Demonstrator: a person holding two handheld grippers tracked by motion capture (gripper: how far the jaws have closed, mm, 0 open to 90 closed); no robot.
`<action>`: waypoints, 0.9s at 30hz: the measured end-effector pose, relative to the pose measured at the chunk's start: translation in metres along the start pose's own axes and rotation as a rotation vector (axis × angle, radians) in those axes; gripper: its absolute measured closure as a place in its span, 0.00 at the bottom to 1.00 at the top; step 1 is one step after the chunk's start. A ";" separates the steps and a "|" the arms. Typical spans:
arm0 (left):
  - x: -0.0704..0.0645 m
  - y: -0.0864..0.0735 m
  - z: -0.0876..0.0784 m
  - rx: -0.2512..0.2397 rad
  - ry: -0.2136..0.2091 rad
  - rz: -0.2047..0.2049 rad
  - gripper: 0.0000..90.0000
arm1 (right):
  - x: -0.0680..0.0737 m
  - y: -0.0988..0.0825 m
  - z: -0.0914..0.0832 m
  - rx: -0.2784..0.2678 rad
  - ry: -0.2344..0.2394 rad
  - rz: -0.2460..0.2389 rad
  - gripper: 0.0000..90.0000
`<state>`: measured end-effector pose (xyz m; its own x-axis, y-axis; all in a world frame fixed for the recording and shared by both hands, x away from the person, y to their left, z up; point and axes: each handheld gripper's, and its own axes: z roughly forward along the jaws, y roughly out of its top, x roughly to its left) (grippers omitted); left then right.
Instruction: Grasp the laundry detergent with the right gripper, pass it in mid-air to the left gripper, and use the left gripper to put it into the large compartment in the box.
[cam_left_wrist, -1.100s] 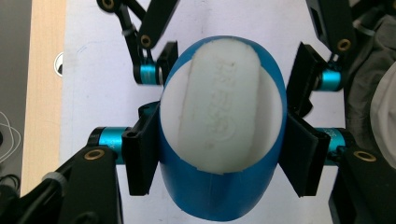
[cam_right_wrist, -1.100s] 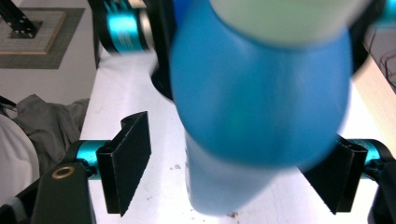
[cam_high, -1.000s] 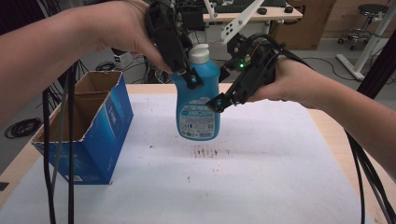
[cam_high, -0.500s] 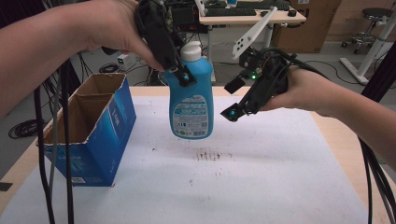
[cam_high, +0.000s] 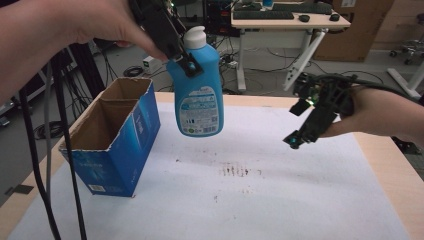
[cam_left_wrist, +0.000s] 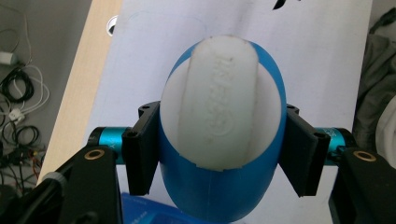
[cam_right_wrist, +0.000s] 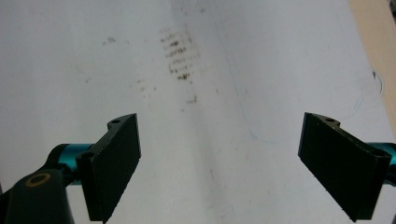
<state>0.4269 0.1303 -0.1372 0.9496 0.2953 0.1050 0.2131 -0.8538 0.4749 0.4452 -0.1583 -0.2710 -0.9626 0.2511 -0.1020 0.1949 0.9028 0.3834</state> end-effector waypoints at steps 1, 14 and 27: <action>0.001 -0.003 -0.004 -0.001 0.005 -0.014 0.42 | 0.000 -0.002 0.000 0.007 -0.003 0.000 0.14; 0.010 -0.050 -0.052 -0.010 0.126 -0.217 0.42 | -0.012 -0.029 -0.001 0.045 -0.013 0.047 0.14; 0.017 -0.098 -0.088 0.023 0.268 -0.451 0.42 | -0.026 -0.042 -0.010 0.015 -0.033 0.095 0.14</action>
<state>0.4022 0.2569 -0.1053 0.6710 0.7324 0.1160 0.5950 -0.6251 0.5052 0.4603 -0.2065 -0.2751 -0.9329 0.3471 -0.0958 0.2882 0.8792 0.3794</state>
